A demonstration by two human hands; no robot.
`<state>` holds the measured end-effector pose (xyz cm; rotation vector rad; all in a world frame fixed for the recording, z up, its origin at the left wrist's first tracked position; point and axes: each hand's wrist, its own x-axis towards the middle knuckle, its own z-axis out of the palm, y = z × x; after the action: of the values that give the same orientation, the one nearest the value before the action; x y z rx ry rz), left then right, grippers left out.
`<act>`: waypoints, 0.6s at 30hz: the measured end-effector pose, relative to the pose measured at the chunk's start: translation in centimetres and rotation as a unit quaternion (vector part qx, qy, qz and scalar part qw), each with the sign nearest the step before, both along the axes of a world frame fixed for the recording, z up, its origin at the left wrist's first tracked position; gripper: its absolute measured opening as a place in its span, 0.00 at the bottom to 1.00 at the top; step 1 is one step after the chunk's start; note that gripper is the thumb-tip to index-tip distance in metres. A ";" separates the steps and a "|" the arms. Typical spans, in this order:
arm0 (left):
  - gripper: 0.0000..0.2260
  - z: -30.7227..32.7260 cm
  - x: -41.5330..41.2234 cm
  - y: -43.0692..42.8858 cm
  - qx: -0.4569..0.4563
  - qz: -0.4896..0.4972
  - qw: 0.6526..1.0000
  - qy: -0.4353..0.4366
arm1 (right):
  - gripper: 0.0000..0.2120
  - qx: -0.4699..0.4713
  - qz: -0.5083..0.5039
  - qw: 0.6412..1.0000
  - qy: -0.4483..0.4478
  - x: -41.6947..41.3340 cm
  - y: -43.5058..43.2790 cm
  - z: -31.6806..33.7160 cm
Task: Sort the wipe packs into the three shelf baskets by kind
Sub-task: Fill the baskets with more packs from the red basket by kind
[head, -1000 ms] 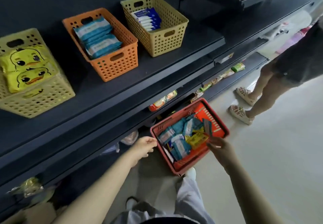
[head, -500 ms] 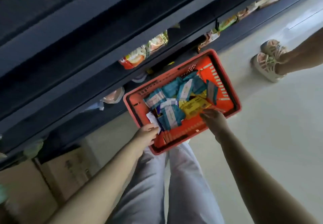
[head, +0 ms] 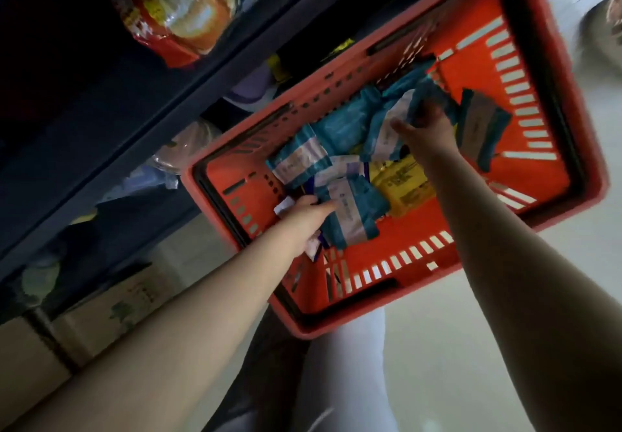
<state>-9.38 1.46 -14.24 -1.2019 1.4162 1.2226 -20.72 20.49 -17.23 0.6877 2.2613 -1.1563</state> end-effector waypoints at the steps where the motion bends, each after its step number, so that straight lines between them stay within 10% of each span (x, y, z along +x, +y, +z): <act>1: 0.27 -0.6 -0.1 -0.1 -0.012 -0.020 1.000 0.004 | 0.25 -0.010 -0.024 1.000 0.005 -0.1 -0.1 -0.4; 10: 0.15 -1.5 -0.8 -0.2 -0.066 -0.094 0.992 0.061 | 0.18 -0.044 -0.096 0.994 0.012 0.1 0.9 0.5; 18: 0.12 10.0 -3.7 0.2 -0.020 -0.004 0.985 0.173 | 0.12 -0.169 -0.221 0.959 0.051 2.5 3.9 13.8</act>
<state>-13.08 1.68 -4.21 -1.0420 1.7017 1.4560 -18.21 24.40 -3.48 1.0405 1.9630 -1.7731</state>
